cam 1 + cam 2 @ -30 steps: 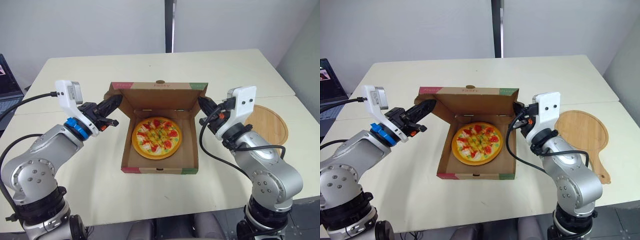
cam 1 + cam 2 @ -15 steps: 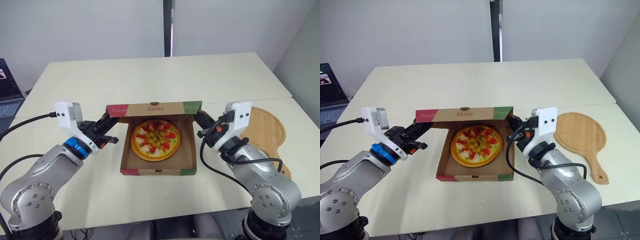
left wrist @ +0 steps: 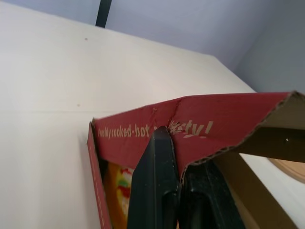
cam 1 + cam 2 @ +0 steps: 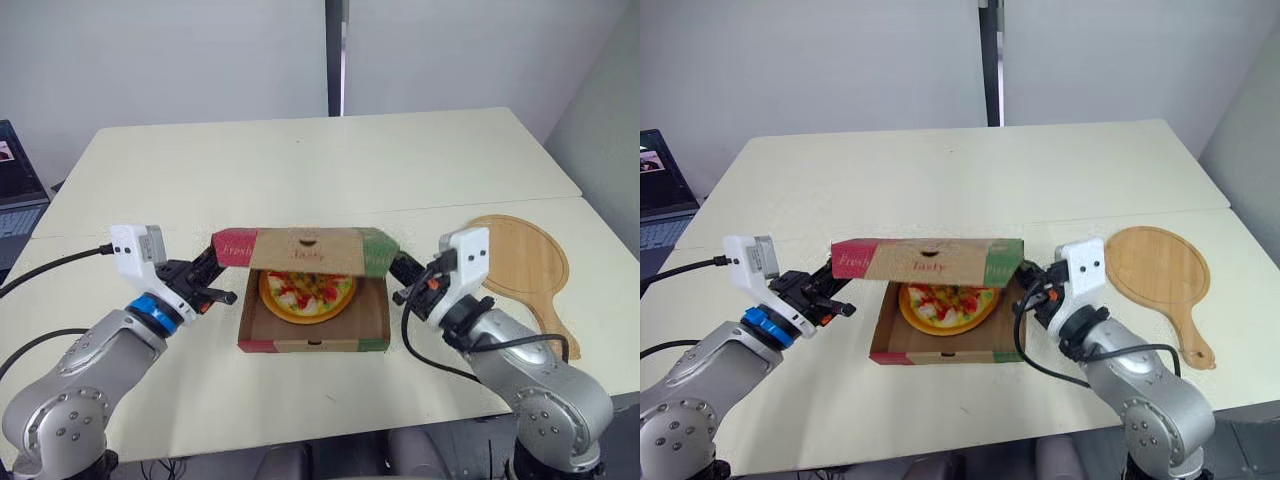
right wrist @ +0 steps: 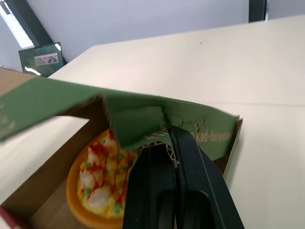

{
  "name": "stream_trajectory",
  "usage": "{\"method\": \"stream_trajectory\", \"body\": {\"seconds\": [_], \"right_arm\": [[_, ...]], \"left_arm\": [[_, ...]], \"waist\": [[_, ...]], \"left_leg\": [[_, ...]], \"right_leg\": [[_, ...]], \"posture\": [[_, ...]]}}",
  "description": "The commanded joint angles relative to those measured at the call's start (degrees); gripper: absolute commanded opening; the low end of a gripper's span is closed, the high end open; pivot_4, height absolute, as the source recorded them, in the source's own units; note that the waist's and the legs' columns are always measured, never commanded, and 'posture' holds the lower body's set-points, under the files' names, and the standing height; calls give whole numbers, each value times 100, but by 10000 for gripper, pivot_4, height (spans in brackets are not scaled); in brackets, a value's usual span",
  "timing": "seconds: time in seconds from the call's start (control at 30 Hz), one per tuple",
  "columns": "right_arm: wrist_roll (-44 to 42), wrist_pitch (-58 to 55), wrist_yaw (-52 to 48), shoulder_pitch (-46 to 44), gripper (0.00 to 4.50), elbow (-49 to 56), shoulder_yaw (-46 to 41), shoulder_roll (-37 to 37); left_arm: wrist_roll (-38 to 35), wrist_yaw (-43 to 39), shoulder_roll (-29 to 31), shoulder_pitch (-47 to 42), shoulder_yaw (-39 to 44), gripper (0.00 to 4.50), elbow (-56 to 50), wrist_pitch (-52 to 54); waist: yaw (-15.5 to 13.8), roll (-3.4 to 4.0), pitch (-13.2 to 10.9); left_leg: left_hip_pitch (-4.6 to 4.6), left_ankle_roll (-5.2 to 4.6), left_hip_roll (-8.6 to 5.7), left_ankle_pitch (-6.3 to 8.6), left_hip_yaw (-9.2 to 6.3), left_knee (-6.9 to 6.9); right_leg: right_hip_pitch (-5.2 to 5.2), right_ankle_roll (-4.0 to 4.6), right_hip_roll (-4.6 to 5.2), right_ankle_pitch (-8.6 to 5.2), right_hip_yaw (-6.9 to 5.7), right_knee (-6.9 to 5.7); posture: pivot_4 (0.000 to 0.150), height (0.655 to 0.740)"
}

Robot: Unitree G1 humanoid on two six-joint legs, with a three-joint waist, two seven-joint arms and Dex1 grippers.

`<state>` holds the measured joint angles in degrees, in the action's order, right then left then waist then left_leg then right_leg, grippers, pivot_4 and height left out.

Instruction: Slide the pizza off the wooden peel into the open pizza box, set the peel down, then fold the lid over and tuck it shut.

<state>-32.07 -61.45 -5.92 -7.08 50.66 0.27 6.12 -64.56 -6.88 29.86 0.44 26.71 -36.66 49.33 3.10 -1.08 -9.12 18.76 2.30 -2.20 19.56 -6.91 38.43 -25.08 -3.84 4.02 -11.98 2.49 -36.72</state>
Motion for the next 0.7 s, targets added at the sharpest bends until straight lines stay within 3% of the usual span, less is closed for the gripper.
{"method": "stream_trajectory", "body": {"seconds": [0.03, 0.27, 0.4, 0.6, 0.7], "right_arm": [[-234, -133, -18, 248, 176, -208, 314, -153], [-212, 52, -87, 312, 176, -322, 270, -53], [-429, 60, -244, 376, 9462, -291, -138, 157], [-756, 66, -910, 758, 30889, -263, -660, 1205], [-1019, 198, -1466, 890, 30889, -379, -1148, 1837]], "left_arm": [[-64, -182, 99, 84, -166, 0, -285, -131], [32, -221, 159, 255, -235, 0, -293, -351], [133, -273, 202, 335, -237, 0, -265, -472], [263, -328, 198, 377, -272, 0, -251, -593], [308, -342, 192, 391, -299, 0, -246, -637]], "waist": [[-2, -4, 3], [6, -4, 3], [-19, -2, 0], [-136, 2, -5], [-144, 2, -6]], "left_leg": [[0, 0, 0, 0, 0, 0], [-2, 0, 2, 0, -1, -5], [-1, 0, 2, 0, -1, -9], [9, 0, 1, -1, -9, -26], [9, -1, 1, -1, -7, -28]], "right_leg": [[1, 0, 0, 0, 0, 1], [1, -1, -1, -2, -1, 4], [1, -1, -2, -3, -2, 8], [16, -4, -1, -1, -12, 66], [26, -6, -1, 0, -11, 77]], "posture": [[1500, 7400], [1500, 7400], [1500, 7400], [1500, 7400], [1500, 7400]]}}
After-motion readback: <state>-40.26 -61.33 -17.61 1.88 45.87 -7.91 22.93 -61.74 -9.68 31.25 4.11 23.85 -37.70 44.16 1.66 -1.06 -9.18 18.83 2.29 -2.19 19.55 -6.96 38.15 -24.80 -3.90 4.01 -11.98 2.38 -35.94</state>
